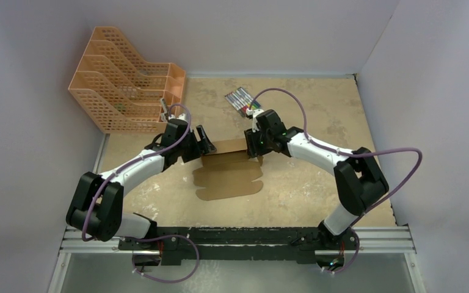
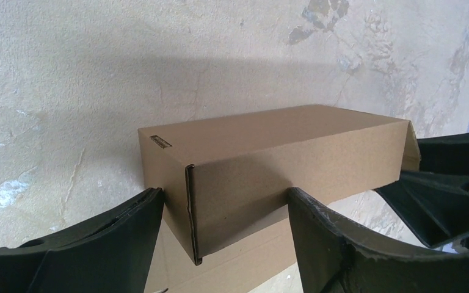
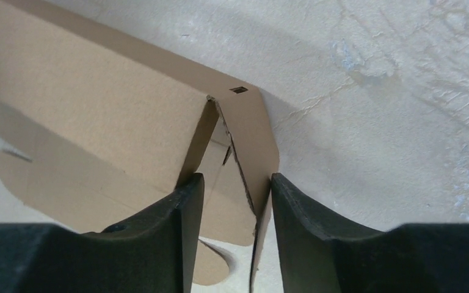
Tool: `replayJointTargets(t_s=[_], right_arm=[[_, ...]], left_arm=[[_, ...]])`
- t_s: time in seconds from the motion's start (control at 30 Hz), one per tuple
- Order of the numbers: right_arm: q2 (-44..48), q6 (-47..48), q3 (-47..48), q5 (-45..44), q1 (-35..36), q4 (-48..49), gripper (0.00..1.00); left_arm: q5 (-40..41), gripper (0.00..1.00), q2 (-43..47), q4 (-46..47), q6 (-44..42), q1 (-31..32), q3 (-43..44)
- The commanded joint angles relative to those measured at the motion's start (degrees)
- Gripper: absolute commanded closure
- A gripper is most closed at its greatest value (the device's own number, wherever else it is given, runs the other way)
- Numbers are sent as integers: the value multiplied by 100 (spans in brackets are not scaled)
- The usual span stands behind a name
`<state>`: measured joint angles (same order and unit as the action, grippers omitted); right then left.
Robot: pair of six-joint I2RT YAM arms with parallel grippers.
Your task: Fold the paper box
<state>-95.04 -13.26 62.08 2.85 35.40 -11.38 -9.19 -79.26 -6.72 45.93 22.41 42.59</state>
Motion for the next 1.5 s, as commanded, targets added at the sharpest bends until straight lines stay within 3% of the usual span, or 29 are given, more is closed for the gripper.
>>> replayJointTargets(t_s=[0.0, 0.33, 0.67, 1.23, 1.47], right_arm=[[495, 509, -208, 997, -70, 574, 49], [599, 723, -549, 2180, -288, 1057, 47], [705, 716, -1202, 2797, -283, 2368, 40], [1541, 1829, -1423, 2663, -901, 1938, 24], [1907, 2058, -1532, 2365, -1596, 1737, 26]], left_arm=[[47, 27, 9, -33, 64, 44, 117], [6, 28, -28, -77, 83, 44, 170], [-119, 29, 16, -80, 94, 44, 232], [242, 27, 114, -675, -412, -52, 586], [193, 26, 33, -699, -458, -79, 668]])
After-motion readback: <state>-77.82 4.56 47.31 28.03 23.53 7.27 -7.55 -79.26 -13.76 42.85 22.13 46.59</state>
